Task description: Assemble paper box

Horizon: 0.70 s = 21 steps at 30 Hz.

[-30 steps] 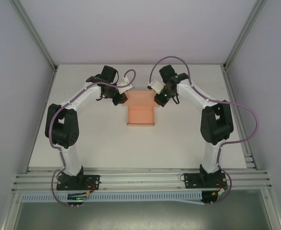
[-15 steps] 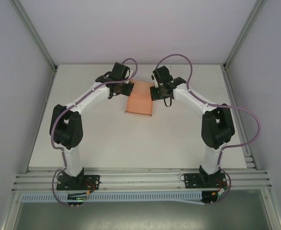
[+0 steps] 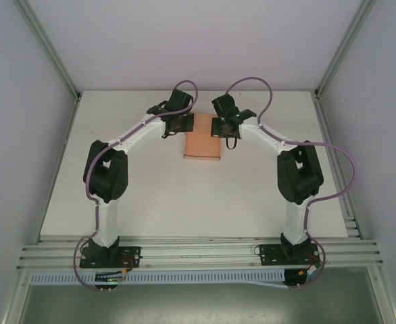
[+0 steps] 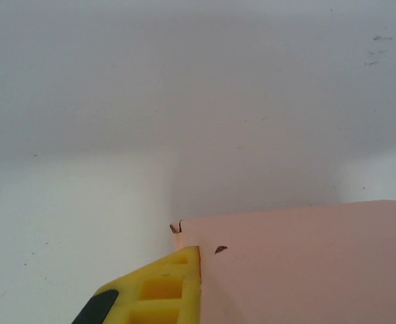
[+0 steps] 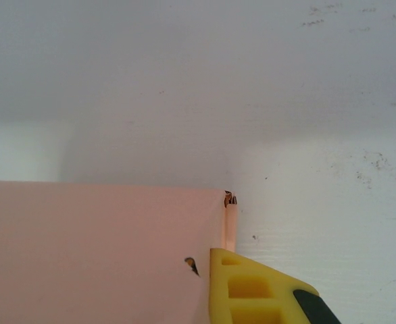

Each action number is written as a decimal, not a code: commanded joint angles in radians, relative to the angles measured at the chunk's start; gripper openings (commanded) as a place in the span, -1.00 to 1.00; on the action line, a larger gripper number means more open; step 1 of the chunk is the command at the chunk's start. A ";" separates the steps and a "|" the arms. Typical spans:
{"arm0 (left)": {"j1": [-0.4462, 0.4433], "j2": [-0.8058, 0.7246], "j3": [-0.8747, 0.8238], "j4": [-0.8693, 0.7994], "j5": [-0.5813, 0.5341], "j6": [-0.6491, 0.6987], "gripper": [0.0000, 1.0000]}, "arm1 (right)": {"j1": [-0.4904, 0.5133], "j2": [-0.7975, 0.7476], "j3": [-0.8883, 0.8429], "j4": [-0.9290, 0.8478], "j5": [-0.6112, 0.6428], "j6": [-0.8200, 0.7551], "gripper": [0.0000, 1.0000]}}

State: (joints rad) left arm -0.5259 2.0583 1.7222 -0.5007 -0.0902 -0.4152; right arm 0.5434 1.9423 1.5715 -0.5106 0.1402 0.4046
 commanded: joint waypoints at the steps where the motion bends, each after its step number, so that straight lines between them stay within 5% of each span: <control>1: -0.012 0.043 -0.018 0.007 0.036 -0.062 -1.00 | 0.014 0.013 0.015 0.094 0.000 0.045 -1.00; 10: -0.026 0.055 -0.054 0.027 0.070 -0.139 -1.00 | 0.052 -0.019 -0.111 0.174 0.021 0.051 -1.00; 21: -0.054 -0.023 -0.210 0.143 0.161 -0.131 -1.00 | 0.114 -0.113 -0.245 0.238 0.216 0.048 -1.00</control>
State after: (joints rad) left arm -0.5465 2.0575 1.5856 -0.3527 -0.0715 -0.5182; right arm 0.6209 1.8843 1.3602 -0.3676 0.3000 0.4297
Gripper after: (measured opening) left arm 0.048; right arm 0.051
